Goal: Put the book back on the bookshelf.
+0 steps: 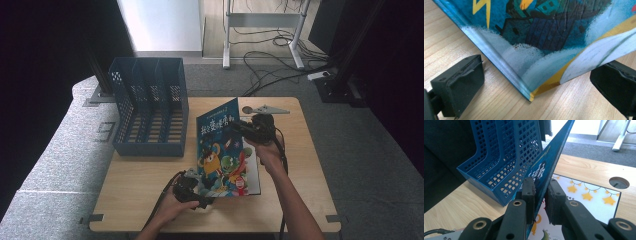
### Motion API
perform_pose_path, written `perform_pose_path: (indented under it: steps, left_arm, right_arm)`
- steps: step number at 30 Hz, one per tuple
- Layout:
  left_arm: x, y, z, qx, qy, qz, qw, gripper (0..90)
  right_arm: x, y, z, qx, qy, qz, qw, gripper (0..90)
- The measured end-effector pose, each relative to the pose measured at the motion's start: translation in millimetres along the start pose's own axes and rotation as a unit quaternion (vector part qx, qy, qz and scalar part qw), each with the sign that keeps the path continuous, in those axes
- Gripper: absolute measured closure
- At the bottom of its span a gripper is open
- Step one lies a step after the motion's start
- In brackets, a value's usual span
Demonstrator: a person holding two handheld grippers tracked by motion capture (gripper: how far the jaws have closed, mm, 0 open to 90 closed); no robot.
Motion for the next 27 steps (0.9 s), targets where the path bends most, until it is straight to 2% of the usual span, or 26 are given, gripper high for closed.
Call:
perform_pose_path:
  steps: [8, 13, 15, 21, 27]
  left_arm:
    - [0.9, -3.2, 1.2, 0.008, 0.022, 0.001, 0.9997, 2.2]
    - [5.5, -4.7, 1.7, 0.008, 0.020, 0.002, 0.9998, 3.9]
    - [3.6, -3.5, 1.5, 0.011, 0.028, 0.007, 0.9995, 4.7]
    - [2.2, -1.7, -0.9, 0.005, 0.031, 0.001, 0.9995, 2.4]
    - [-5.9, 4.2, -4.2, -0.001, 0.041, 0.005, 0.9991, 0.7]
  right_arm:
    - [1.1, -2.0, 2.1, 0.011, 0.004, 0.003, 0.9999, 77.6]
    - [1.2, -3.3, 4.0, 0.020, 0.005, 0.003, 0.9998, 77.6]
    - [0.9, -3.2, 4.2, 0.020, 0.006, 0.004, 0.9998, 77.6]
    - [-3.2, -1.1, 7.2, 0.024, 0.007, 0.014, 0.9996, 77.7]
    - [-6.4, 3.8, 15.6, 0.039, 0.001, 0.030, 0.9988, 77.8]
Point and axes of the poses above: each handheld gripper's, and its own axes: z roughly backward along the jaws, y roughly out of its top, x roughly to its right, the point moved 9 cm from there along -z, roughly forward along the jaws, and after that the axes turned 4 degrees about -z, right-handed, at the moved point
